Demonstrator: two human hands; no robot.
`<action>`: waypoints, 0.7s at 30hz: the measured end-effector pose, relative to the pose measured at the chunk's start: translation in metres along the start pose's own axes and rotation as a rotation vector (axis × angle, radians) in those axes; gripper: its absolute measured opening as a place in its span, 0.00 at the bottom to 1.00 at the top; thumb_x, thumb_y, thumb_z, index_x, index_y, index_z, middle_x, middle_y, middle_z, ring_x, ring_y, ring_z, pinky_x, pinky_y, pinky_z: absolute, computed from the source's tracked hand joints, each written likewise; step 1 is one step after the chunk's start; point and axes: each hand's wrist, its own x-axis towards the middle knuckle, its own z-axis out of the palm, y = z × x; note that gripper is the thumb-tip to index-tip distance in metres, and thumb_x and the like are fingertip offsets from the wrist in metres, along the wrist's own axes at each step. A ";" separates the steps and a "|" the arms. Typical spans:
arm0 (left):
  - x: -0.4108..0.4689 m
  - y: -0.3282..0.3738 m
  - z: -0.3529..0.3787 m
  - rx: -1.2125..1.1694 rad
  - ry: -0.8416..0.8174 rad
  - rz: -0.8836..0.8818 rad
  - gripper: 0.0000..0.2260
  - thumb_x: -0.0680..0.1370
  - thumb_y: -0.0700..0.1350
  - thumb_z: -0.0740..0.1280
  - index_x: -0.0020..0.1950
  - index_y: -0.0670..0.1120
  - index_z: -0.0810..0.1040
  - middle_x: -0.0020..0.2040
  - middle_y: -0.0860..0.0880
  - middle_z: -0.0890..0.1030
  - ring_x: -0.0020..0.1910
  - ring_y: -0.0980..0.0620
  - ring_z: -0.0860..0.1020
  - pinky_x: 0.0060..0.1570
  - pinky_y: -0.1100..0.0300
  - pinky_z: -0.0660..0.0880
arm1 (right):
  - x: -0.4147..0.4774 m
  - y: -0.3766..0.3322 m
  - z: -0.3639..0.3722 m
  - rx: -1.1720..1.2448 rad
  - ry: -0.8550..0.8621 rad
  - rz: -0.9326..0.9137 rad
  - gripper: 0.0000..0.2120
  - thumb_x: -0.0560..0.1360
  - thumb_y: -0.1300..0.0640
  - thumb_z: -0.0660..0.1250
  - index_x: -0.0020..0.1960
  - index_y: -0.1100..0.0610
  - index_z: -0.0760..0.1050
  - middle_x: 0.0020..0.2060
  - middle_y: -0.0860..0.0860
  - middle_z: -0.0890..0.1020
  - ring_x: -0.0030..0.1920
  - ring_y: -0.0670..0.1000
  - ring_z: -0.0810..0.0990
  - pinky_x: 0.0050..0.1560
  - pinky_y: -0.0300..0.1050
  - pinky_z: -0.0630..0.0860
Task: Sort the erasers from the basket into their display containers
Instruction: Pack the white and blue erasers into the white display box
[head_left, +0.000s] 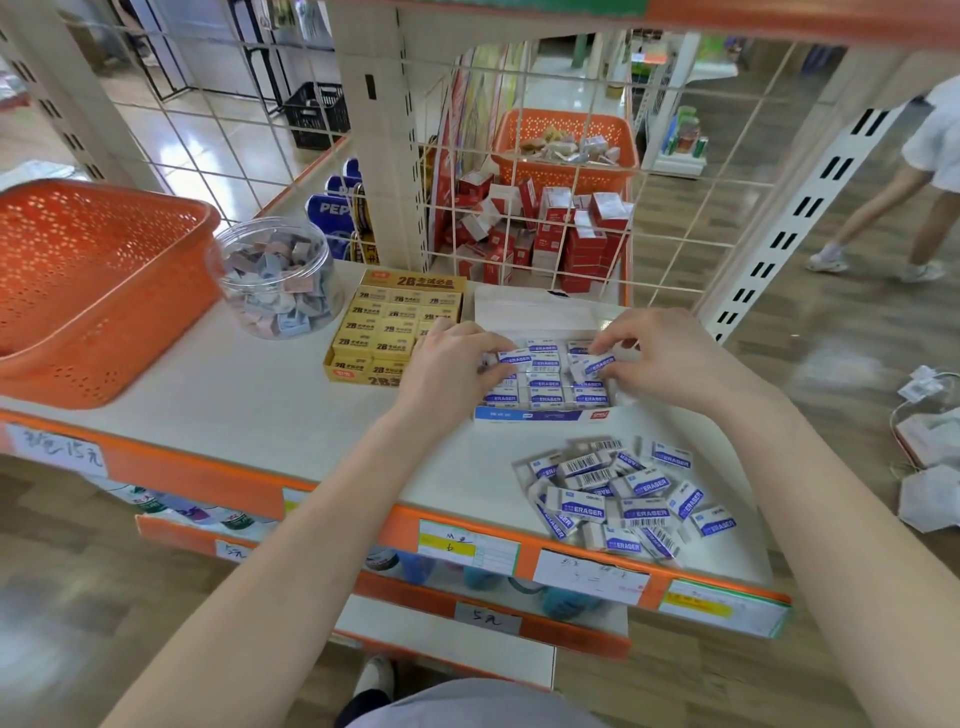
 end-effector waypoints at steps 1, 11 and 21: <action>0.000 0.000 0.000 -0.005 0.002 -0.002 0.14 0.77 0.52 0.66 0.62 0.53 0.78 0.58 0.52 0.79 0.58 0.49 0.67 0.55 0.57 0.61 | 0.001 0.001 0.001 -0.031 -0.003 -0.010 0.10 0.73 0.57 0.71 0.54 0.53 0.81 0.54 0.48 0.79 0.55 0.48 0.74 0.51 0.38 0.63; 0.000 0.001 0.000 -0.034 0.006 -0.017 0.14 0.77 0.52 0.67 0.62 0.52 0.79 0.57 0.52 0.79 0.58 0.50 0.68 0.56 0.57 0.64 | 0.001 0.001 0.022 -0.042 0.095 -0.022 0.09 0.69 0.55 0.74 0.49 0.52 0.82 0.42 0.46 0.77 0.50 0.50 0.72 0.51 0.45 0.69; -0.001 0.001 -0.001 -0.045 0.018 -0.011 0.14 0.77 0.51 0.67 0.61 0.51 0.79 0.55 0.51 0.80 0.58 0.50 0.68 0.52 0.62 0.60 | -0.003 0.002 0.030 -0.043 0.169 0.008 0.06 0.71 0.51 0.72 0.47 0.51 0.80 0.48 0.47 0.79 0.51 0.51 0.72 0.52 0.48 0.69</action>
